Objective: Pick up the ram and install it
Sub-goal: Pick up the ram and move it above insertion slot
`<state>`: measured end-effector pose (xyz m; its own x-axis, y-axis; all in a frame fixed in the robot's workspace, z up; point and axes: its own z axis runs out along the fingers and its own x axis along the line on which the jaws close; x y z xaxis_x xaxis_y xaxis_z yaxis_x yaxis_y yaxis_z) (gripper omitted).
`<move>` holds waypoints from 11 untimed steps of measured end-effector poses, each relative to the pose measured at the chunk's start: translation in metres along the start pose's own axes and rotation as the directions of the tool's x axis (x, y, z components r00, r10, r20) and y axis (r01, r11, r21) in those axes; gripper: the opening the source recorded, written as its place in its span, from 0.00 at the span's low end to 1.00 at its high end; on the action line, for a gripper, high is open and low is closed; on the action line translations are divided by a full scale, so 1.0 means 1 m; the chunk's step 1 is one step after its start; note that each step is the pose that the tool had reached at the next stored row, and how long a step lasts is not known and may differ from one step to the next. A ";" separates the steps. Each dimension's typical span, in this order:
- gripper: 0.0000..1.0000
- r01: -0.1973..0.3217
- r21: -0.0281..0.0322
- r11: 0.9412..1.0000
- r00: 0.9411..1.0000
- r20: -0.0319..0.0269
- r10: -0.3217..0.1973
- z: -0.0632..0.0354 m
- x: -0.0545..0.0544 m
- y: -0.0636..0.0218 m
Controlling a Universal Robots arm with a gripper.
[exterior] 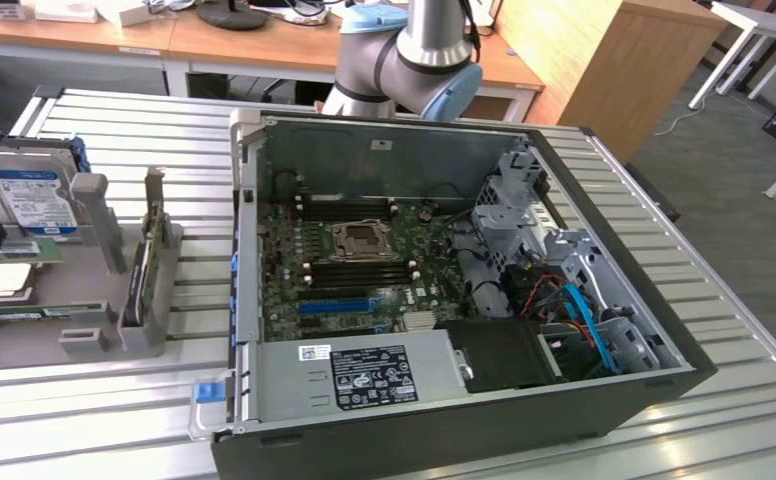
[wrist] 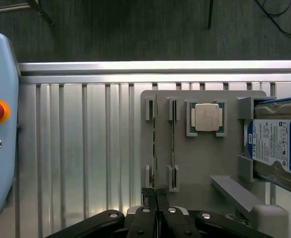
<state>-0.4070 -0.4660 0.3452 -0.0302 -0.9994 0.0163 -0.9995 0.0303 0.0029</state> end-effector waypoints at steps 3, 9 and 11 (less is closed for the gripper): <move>0.12 0.000 0.001 1.000 1.000 0.000 0.000 -0.0052 0.000 0.0000; 0.12 0.000 0.001 1.000 1.000 0.000 0.000 -0.0126 0.000 0.0000; 0.12 0.000 0.001 1.000 1.000 0.000 0.000 -0.0147 0.000 0.0000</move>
<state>-0.4070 -0.4659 0.3599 -0.0302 -0.9994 0.0162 -0.9995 0.0303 0.0015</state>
